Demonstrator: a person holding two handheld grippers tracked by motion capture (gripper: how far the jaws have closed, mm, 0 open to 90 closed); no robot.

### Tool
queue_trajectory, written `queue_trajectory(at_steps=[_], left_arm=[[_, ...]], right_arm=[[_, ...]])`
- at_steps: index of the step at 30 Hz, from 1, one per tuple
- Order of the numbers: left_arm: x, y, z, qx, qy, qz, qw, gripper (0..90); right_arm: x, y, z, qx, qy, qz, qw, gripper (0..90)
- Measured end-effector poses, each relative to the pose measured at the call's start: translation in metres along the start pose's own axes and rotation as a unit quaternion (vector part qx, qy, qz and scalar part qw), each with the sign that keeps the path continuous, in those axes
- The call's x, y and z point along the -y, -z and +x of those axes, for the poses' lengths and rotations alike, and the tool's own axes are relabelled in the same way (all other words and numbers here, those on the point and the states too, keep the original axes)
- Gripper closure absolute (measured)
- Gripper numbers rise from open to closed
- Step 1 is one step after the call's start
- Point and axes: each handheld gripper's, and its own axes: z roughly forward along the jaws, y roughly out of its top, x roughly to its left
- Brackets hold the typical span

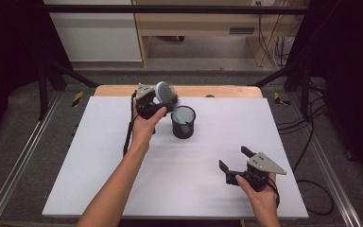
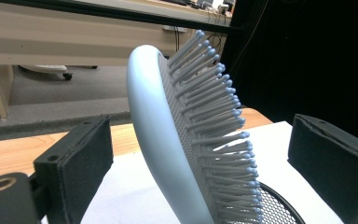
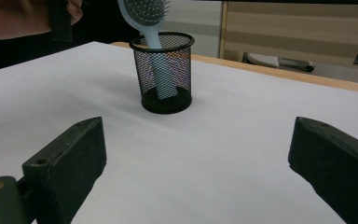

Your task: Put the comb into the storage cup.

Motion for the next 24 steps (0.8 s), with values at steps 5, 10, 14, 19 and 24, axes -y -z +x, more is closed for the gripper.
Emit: queue_trajectory(at_steps=[5,10,14,19,24], left_arm=[[0.0,0.0005,-0.0016,-0.002,-0.013,-0.004,0.9999,5.7],[0.0004,0.0007,-0.0039,-0.006,-0.027,-0.007,0.9996,4.2],[0.0001,0.0014,-0.0033,-0.006,-0.025,-0.01,0.9996,3.8],[-0.0002,0.0027,-0.0033,-0.005,-0.026,-0.015,0.9995,3.2],[-0.0009,0.0036,-0.0047,-0.004,-0.031,-0.024,0.9992,2.9]], right_arm=[[0.0001,-0.0001,0.0004,0.0,0.0,0.001,1.0,4.6],[0.0001,0.0001,0.0,0.0,0.001,0.0,1.0,4.6],[0.0,0.0001,0.0004,-0.001,0.001,0.001,1.0,4.6],[0.0,0.0001,0.0002,0.0,-0.001,0.0,1.0,4.5],[0.0,0.0,0.0008,-0.001,-0.001,0.001,1.0,4.5]])
